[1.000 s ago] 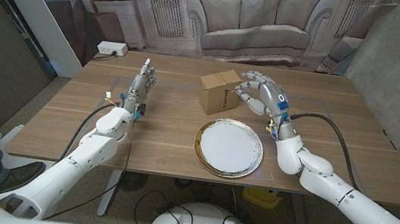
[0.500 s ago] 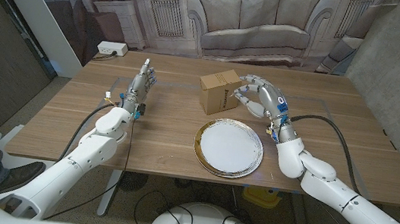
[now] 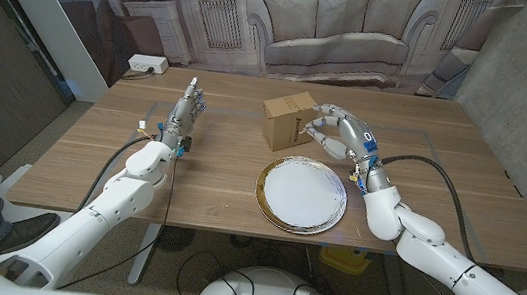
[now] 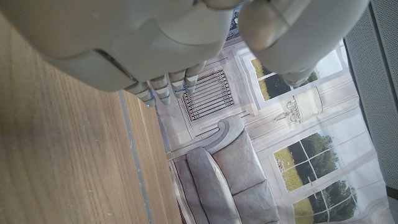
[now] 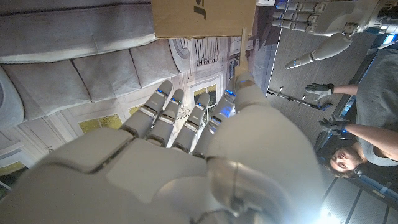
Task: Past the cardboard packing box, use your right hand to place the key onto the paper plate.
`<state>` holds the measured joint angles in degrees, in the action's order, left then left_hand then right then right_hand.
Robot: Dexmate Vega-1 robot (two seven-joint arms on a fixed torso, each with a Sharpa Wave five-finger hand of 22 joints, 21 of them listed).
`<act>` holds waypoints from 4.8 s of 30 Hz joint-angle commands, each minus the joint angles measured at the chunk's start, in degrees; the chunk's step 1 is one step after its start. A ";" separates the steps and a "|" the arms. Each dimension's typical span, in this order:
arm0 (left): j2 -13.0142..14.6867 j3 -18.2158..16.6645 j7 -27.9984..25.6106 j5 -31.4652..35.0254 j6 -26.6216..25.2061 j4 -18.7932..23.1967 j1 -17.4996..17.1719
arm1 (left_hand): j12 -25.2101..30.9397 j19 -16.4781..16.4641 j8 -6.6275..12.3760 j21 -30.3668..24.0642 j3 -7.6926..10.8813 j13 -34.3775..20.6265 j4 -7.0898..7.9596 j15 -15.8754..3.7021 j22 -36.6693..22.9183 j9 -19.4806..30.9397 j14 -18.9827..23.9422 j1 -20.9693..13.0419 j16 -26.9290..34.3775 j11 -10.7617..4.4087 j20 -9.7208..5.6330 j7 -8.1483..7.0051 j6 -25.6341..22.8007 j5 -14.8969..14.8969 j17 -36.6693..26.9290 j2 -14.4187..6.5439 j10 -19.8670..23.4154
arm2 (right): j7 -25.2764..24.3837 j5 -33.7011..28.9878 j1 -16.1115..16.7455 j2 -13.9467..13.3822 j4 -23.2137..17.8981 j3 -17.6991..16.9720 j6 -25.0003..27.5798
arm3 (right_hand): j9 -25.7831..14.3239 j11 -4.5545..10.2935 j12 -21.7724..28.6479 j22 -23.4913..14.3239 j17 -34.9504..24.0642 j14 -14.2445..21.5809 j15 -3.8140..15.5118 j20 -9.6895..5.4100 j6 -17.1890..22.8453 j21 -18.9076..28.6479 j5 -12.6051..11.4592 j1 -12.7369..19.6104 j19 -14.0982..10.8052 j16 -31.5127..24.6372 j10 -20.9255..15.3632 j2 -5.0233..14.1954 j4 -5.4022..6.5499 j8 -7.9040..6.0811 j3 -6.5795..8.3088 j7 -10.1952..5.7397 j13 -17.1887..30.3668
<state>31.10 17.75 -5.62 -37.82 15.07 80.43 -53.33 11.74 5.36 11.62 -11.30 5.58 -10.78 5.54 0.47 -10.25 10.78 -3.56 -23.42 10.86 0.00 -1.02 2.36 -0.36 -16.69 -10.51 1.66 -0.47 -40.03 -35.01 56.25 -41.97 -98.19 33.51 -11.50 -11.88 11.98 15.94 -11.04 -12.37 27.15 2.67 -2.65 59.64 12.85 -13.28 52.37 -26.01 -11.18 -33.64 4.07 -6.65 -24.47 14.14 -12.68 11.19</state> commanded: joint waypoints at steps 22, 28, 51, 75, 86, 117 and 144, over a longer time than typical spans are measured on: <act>0.41 0.12 -0.06 0.24 -0.54 0.80 0.15 | 0.12 0.57 -0.20 -0.11 -0.41 -0.33 0.09 0.14 -0.10 0.11 -0.14 -0.15 0.01 0.14 0.16 0.06 -0.11 0.17 -0.11 -0.48 0.21 | 3.21 3.52 5.68 0.92 -3.11 -2.08 -1.64 | -0.05 -0.11 -0.22 -0.08 -0.16 -0.67 7.28 -4.54 0.40 -0.29 0.38 0.28 0.41 0.15 0.43 0.27 -0.10 -0.02 -0.47 -0.16 0.07; 0.43 0.12 -0.31 0.20 -0.78 1.17 -0.07 | 0.13 0.60 -0.18 -0.10 -0.47 -0.33 0.08 0.18 -0.10 0.11 -0.12 -0.18 0.02 0.09 0.14 0.10 -0.16 0.17 -0.11 -0.51 0.24 | 4.14 4.51 6.28 0.94 -3.08 -2.33 -1.76 | -0.03 -0.11 -0.30 -0.08 -0.14 -0.76 7.05 -4.38 0.42 -0.34 0.41 0.30 0.54 0.15 0.49 0.23 -0.13 0.02 -0.54 -0.15 0.07; -0.04 0.64 -0.15 0.62 -0.47 1.24 0.31 | 0.13 0.66 -0.17 -0.10 -0.70 -0.33 0.07 0.18 -0.10 0.11 -0.14 -0.28 0.01 0.13 0.12 0.13 -0.21 0.19 -0.11 -0.62 0.22 | 7.29 8.56 8.82 0.95 -3.45 -3.23 -2.36 | 0.02 -0.16 -0.44 -0.06 -0.10 -1.10 6.68 -4.06 0.57 -0.44 0.45 0.33 0.80 0.15 0.48 0.23 -0.16 0.12 -0.69 -0.14 0.08; 0.14 0.56 -0.33 0.76 -0.49 1.46 0.10 | 0.13 0.73 -0.18 -0.10 -1.00 -0.33 0.09 0.09 -0.10 0.11 -0.14 -0.34 0.02 0.07 0.12 0.06 -0.23 0.21 -0.11 -0.72 0.25 | 8.89 11.18 10.21 1.92 -2.74 -3.01 -1.20 | 0.07 -0.11 -0.76 -0.04 -0.07 -1.87 5.80 -3.54 0.63 -0.64 0.47 0.33 1.38 0.27 0.87 0.18 -0.18 0.28 -0.88 -0.14 0.08; 0.09 1.01 -0.46 0.92 -1.43 1.37 0.53 | 0.11 0.77 -0.19 -0.10 -1.11 -0.33 0.09 0.13 -0.10 0.11 -0.14 -0.37 0.01 0.01 0.12 0.02 -0.21 0.22 -0.11 -0.75 0.19 | 9.35 11.69 10.36 1.80 -2.30 -2.73 -0.55 | 0.09 -0.13 -0.87 -0.04 -0.07 -2.14 5.61 -3.39 0.68 -0.71 0.46 0.34 1.61 0.29 1.02 0.22 -0.18 0.33 -0.92 -0.14 0.09; -0.31 1.86 -0.16 1.53 -1.94 0.86 1.79 | 0.13 1.03 -0.20 -0.04 -1.45 -0.33 0.09 0.16 -0.10 0.11 -0.19 -0.48 0.00 0.02 0.08 0.00 -0.21 0.23 -0.11 -0.89 0.23 | 8.88 11.09 10.73 1.21 -1.72 -1.86 1.92 | 0.14 -0.17 -1.10 -0.03 -0.02 -2.50 5.34 -3.15 0.84 -0.75 0.41 0.53 1.88 0.22 1.24 0.25 -0.30 0.46 -0.99 -0.14 0.11; -0.33 1.96 -0.31 1.64 -2.14 0.75 2.01 | 0.12 1.44 -0.23 0.05 -1.73 -0.33 0.10 0.10 -0.11 0.11 -0.26 -0.55 -0.01 0.03 -0.02 0.02 -0.14 0.23 -0.11 -1.03 0.20 | 8.18 9.13 9.86 0.90 -0.84 -0.11 2.70 | 0.17 -0.20 -1.34 -0.02 0.01 -2.79 5.17 -2.99 0.94 -0.79 0.41 0.72 2.13 0.18 1.57 0.31 -0.41 0.58 -0.99 -0.14 0.13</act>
<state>30.70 19.74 -5.62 -36.29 12.93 80.78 -51.04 11.74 6.41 11.62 -11.29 4.33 -10.78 5.53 0.47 -10.25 10.78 -3.56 -23.71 10.86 0.00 -1.02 2.36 -0.35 -16.70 -10.50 0.90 -0.47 -31.41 -25.07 66.32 -40.83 -99.38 32.82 -9.03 -11.60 11.88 14.60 -10.94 -12.27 24.70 2.47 -2.64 59.98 12.19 -12.84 52.69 -23.97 -11.18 -32.31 4.39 -7.13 -23.63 13.20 -13.03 11.19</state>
